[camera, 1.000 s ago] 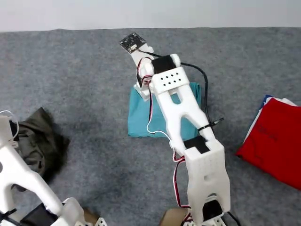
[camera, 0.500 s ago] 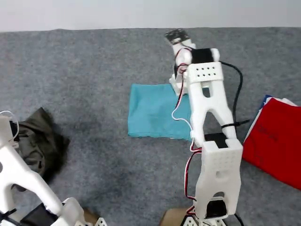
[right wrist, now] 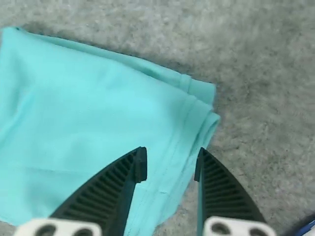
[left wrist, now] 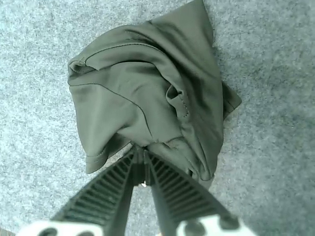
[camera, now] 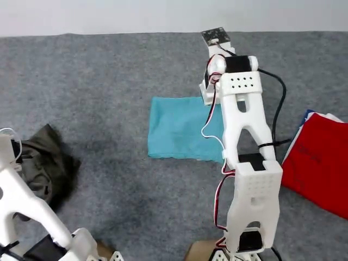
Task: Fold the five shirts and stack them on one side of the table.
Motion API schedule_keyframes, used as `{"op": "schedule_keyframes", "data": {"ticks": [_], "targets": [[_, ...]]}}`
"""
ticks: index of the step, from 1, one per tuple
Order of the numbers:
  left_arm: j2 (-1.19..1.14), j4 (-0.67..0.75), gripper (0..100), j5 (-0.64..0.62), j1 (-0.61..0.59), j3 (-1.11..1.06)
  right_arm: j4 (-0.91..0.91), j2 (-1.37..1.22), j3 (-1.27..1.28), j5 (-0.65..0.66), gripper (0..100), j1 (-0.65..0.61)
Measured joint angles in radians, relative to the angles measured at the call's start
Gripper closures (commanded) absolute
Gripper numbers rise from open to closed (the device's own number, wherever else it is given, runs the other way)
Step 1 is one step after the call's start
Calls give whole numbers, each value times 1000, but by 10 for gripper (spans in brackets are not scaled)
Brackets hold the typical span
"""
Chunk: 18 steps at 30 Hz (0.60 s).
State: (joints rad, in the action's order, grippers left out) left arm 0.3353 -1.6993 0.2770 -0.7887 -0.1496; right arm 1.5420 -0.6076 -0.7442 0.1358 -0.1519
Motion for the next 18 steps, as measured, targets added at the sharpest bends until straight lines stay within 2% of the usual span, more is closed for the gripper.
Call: {"op": "schedule_keyframes", "data": {"ticks": [15,18], "targets": [[0,0,994,0,0,0,-114,-94,-2,0,827,41],[0,0,994,0,0,0,-121,-114,-2,0,877,41]]}}
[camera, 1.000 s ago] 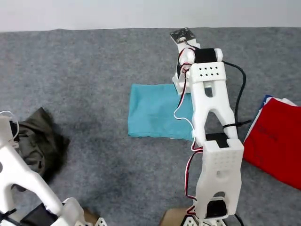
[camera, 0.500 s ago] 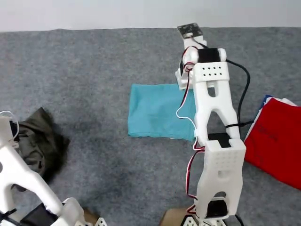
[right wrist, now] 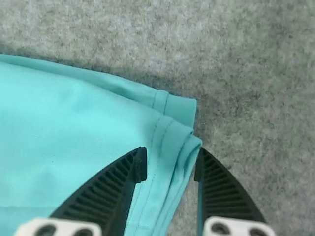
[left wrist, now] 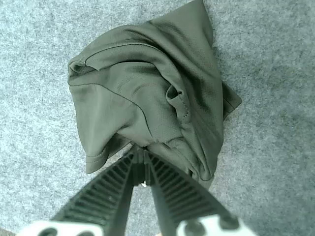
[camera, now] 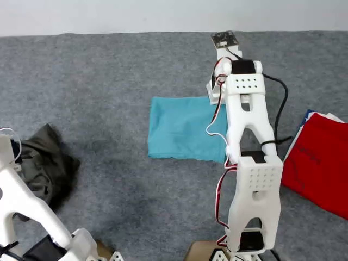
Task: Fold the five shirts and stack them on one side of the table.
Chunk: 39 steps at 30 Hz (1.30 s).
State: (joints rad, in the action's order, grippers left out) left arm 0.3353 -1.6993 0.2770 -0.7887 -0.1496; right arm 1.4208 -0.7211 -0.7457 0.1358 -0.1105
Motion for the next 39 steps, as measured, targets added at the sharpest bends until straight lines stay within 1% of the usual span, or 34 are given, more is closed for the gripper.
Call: {"op": "schedule_keyframes", "data": {"ticks": [3,5,13,16,23,29,31,34,36,39], "targets": [[0,0,994,0,0,0,-11,-11,0,0,962,0],[0,0,994,0,0,0,-23,-11,0,0,992,0],[0,0,994,0,0,0,-57,-11,0,3,989,2],[0,0,994,0,0,0,-64,-15,-48,29,989,2],[0,0,994,0,0,0,-183,-23,-80,110,989,2],[0,0,994,0,0,0,-203,-95,-81,123,984,37],[0,0,994,0,0,-6,-203,-114,-81,123,943,49],[0,0,994,0,3,-31,-201,-120,-103,123,820,57],[0,0,994,0,20,-38,-184,-120,-147,123,758,58],[0,0,994,0,52,-38,-132,-120,-247,124,759,61]]}}
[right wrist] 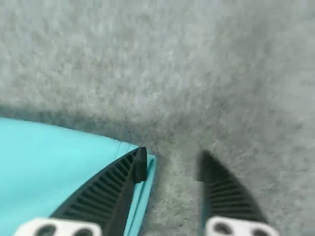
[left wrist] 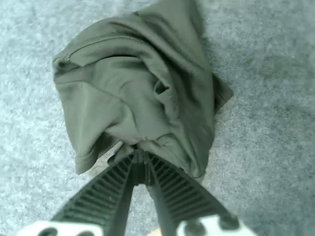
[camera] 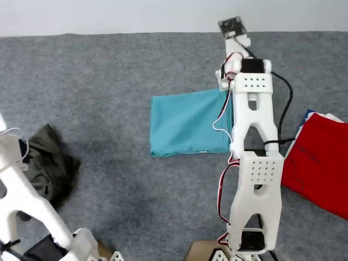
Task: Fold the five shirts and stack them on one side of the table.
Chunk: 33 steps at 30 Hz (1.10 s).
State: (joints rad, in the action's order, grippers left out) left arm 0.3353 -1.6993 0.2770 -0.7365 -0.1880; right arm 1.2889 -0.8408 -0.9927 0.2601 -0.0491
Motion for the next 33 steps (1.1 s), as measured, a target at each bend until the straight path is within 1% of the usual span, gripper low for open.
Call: {"op": "schedule_keyframes", "data": {"ticks": [4,8,9,11,15,22,25,28,33], "targets": [[0,0,994,0,31,0,107,0,-147,0,818,-6],[0,0,994,0,29,0,249,2,-227,0,974,-43],[0,0,994,0,29,0,282,2,-232,0,997,-51],[0,2,994,0,29,0,327,-17,-232,0,975,-58],[0,11,994,0,29,0,347,-94,-233,0,988,-57],[0,14,994,0,29,0,222,-336,-233,0,988,-29],[0,14,994,0,29,0,221,-358,-281,0,988,-28],[0,14,994,0,29,0,278,-368,-373,0,988,-29],[0,14,994,0,29,0,442,-367,-606,0,988,-60]]}}
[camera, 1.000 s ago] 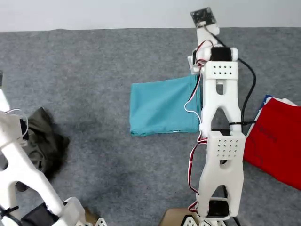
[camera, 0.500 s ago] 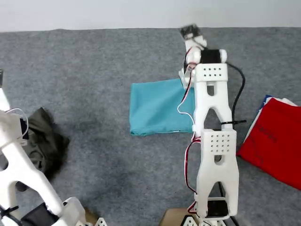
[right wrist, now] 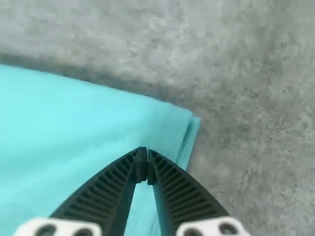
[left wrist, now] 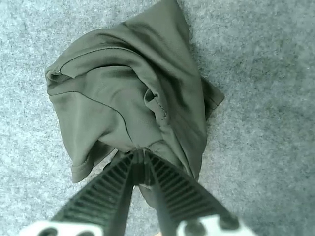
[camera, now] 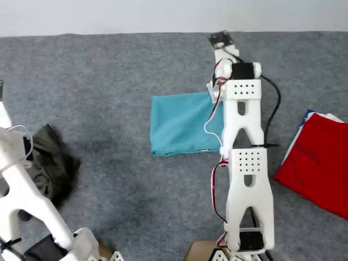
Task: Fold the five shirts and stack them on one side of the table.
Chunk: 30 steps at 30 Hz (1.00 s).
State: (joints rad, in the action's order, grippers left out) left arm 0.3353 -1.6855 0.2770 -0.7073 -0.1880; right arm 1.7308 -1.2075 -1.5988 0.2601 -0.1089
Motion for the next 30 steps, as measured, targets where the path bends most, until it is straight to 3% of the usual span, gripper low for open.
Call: {"op": "schedule_keyframes", "data": {"ticks": [6,14,20,25,30], "targets": [[0,0,994,0,0,0,23,40,60,0,988,-15],[0,0,994,0,0,0,23,261,404,-23,988,-25],[0,0,994,0,0,0,23,433,629,-51,988,-135],[0,0,994,0,0,0,23,428,664,-54,988,-239],[0,0,994,0,0,0,23,270,664,-54,988,-241]]}}
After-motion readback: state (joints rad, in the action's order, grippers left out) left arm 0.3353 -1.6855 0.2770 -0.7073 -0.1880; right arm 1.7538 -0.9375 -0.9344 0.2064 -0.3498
